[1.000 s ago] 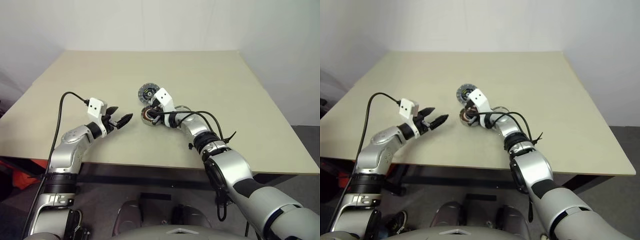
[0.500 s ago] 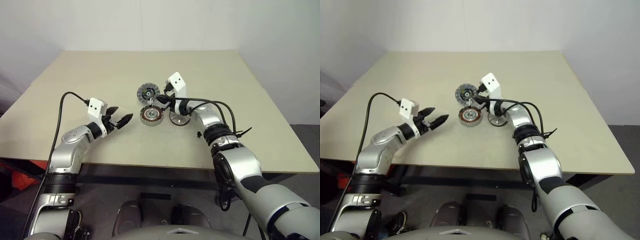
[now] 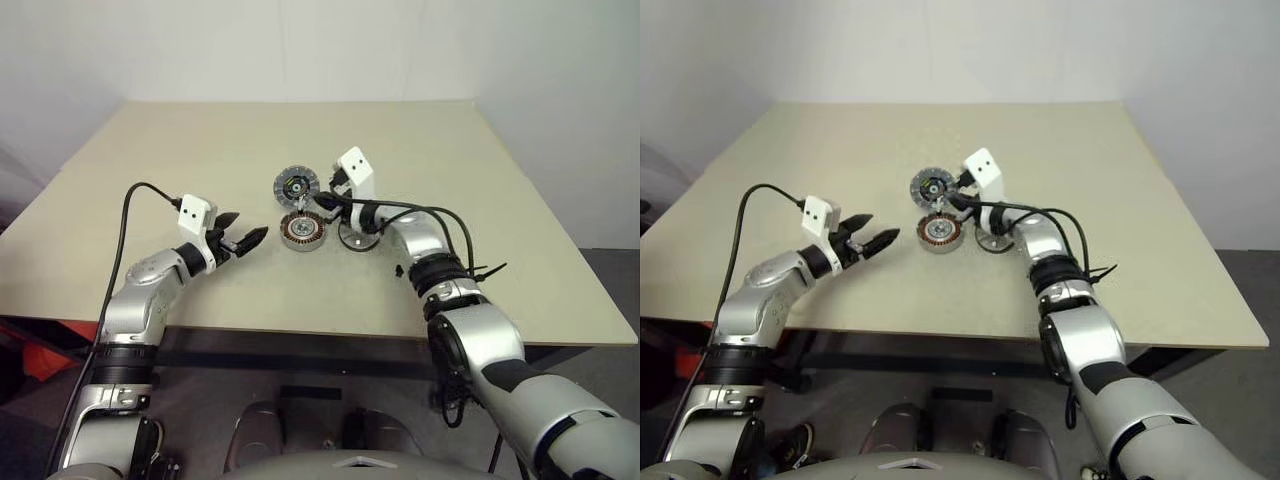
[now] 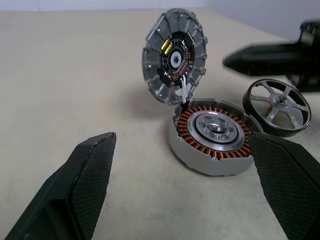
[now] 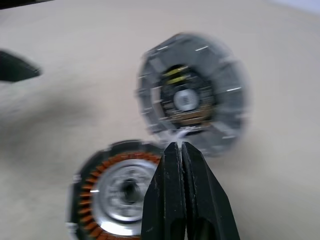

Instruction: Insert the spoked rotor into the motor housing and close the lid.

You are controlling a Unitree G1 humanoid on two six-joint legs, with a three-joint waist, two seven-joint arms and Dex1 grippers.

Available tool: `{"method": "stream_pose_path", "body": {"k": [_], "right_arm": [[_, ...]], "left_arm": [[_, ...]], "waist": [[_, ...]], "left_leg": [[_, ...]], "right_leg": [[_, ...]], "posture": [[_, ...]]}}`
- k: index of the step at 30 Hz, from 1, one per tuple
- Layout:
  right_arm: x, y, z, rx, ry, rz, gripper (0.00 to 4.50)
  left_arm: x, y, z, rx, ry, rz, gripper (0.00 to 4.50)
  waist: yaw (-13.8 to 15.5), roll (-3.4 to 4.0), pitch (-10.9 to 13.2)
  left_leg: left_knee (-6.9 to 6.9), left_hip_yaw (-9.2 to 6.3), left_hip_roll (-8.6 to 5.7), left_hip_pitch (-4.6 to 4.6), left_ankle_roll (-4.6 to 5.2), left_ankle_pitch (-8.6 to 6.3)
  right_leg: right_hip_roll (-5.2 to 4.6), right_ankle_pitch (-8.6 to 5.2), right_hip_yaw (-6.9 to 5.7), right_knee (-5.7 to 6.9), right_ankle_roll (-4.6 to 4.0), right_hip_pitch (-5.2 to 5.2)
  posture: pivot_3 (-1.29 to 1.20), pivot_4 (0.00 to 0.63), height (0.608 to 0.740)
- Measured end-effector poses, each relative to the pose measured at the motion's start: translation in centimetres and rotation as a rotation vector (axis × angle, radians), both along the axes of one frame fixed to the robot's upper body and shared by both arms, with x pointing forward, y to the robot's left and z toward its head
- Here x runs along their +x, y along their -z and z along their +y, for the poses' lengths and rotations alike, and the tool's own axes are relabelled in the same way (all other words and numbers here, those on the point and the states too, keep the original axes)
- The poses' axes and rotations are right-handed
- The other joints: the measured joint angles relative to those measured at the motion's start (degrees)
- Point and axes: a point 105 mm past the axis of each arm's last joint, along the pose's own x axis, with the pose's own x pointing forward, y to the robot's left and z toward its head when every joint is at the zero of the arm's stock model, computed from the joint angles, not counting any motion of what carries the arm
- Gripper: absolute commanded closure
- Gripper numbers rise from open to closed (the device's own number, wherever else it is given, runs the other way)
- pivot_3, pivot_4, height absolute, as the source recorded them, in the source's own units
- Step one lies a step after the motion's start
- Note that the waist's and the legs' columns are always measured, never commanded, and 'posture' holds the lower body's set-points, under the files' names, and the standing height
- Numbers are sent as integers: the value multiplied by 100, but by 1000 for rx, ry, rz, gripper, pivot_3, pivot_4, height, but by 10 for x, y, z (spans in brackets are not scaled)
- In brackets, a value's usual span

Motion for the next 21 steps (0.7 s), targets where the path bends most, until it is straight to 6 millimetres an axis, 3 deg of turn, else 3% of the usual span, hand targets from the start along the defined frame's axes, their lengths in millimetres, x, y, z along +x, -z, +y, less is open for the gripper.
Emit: {"method": "stream_pose_path", "body": {"k": [4, 10, 16, 21], "right_arm": [[-18, 32, 15, -15, -49, 80, 4440], [-19, 33, 19, -33, -49, 75, 4440], [-8, 17, 9, -39, -26, 34, 4440], [-2, -1, 14, -24, -30, -6, 4440]], "left_arm": [[-1, 1, 1, 3, -3, 4, 0], [-2, 2, 3, 7, -7, 7, 0], [-2, 3, 4, 7, -9, 10, 0], [-2, 3, 4, 7, -8, 10, 0]], "waist": [[13, 0, 0], [16, -5, -3], [9, -5, -3], [6, -5, -3]], "left_leg": [[1, 0, -1, -3, -1, 1], [1, 0, -1, 30, -3, 0], [0, 0, 0, 31, -5, 1], [-10, 1, -1, 30, -6, 2]], "right_leg": [[-1, 0, 0, -1, 0, 0], [-1, -1, 0, -1, 3, 30], [-1, -1, 0, 0, 3, 29], [-1, -1, 1, -1, 1, 25]], "posture": [[0, 0, 740], [0, 0, 740], [0, 0, 740], [0, 0, 740]]}}
